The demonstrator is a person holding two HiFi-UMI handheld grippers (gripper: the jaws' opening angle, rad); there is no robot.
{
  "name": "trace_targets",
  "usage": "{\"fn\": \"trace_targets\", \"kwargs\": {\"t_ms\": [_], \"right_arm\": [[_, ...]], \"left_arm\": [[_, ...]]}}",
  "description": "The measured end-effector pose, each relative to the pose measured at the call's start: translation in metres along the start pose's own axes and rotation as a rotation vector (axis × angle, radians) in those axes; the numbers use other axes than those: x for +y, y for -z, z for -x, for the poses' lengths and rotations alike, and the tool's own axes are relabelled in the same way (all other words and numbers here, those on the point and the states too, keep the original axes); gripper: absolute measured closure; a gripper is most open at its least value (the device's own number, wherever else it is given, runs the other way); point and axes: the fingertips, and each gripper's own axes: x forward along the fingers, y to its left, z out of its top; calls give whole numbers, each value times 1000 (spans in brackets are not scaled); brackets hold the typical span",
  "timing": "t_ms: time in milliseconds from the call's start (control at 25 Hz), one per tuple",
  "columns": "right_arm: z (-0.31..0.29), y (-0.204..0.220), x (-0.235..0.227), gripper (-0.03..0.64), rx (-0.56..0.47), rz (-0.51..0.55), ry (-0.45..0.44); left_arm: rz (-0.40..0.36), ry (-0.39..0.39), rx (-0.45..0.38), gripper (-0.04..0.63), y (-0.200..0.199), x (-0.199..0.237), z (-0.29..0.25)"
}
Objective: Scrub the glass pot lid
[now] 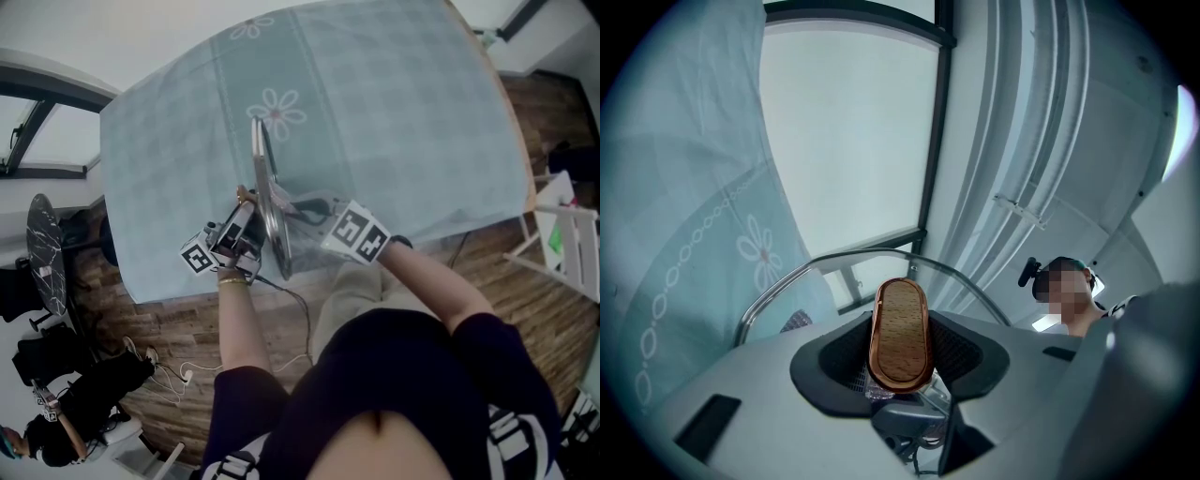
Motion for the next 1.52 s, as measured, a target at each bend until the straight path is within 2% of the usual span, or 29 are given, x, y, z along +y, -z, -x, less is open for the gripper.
{"fn": "trace_targets", "kwargs": {"t_ms": [360,1520], "right_arm": [[2,10,22,548,31,-32,-54],[43,7,72,546,74,-64,-230]], "left_arm": [[14,-25,-24,428,0,-5,-5],[-14,-106,-75,428,-1,-8,-10]]}}
